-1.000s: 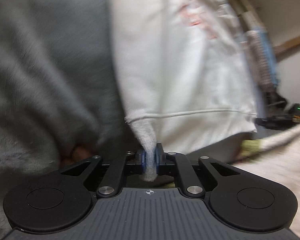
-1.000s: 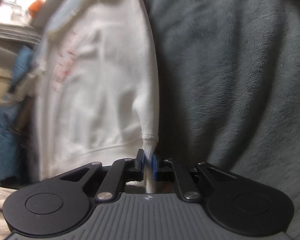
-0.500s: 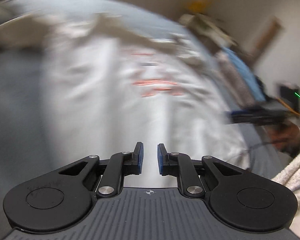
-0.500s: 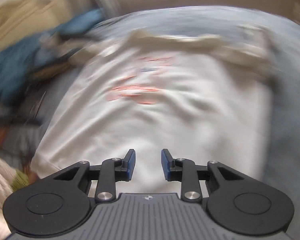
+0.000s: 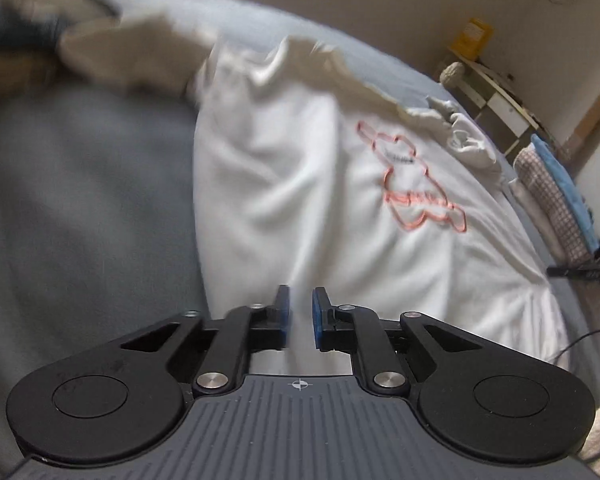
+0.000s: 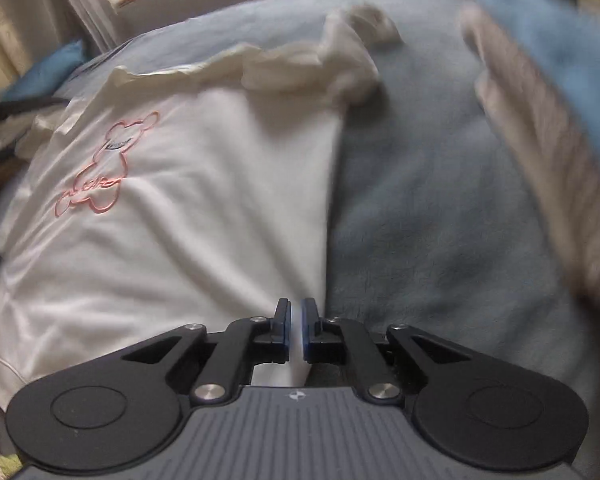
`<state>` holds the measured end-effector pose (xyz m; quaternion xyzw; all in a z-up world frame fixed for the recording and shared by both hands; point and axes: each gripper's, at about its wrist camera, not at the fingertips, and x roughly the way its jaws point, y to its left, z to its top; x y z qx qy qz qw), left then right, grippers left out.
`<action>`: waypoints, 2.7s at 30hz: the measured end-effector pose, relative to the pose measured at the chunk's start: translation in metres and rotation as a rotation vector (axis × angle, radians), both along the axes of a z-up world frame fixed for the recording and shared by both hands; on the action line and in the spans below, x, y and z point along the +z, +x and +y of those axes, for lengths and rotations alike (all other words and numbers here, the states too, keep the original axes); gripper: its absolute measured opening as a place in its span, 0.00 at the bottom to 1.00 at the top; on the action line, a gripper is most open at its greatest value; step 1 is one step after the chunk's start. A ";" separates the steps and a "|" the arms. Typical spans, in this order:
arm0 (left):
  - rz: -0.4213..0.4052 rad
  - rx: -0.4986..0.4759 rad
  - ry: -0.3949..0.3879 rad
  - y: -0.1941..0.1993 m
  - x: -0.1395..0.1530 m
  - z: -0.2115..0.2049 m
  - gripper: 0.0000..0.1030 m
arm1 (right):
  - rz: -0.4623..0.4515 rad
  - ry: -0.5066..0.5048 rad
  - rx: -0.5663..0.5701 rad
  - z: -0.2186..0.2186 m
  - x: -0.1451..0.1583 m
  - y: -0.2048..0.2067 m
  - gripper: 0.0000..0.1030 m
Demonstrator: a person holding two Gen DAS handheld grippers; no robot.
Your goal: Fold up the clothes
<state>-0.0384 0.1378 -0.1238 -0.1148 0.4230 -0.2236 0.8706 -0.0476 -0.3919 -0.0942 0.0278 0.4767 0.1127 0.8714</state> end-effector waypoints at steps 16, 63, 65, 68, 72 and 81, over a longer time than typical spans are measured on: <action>-0.082 0.195 0.188 0.050 0.002 0.033 0.16 | -0.002 -0.063 -0.076 -0.010 -0.022 0.077 0.03; -0.289 0.243 0.395 0.198 0.002 -0.051 0.13 | -0.231 -0.132 -0.065 0.041 -0.016 0.207 0.10; -0.301 0.152 0.370 0.195 0.003 -0.069 0.13 | -0.232 -0.087 0.020 0.060 -0.012 0.194 0.10; -0.273 0.052 0.361 0.219 -0.011 -0.102 0.13 | -0.179 -0.031 0.154 0.096 -0.023 0.204 0.10; -0.250 0.108 0.363 0.273 -0.027 -0.123 0.14 | -0.142 -0.060 0.217 0.130 -0.051 0.256 0.10; -0.167 0.299 0.131 0.314 -0.010 -0.092 0.13 | -0.161 0.264 -0.154 0.076 -0.036 0.332 0.11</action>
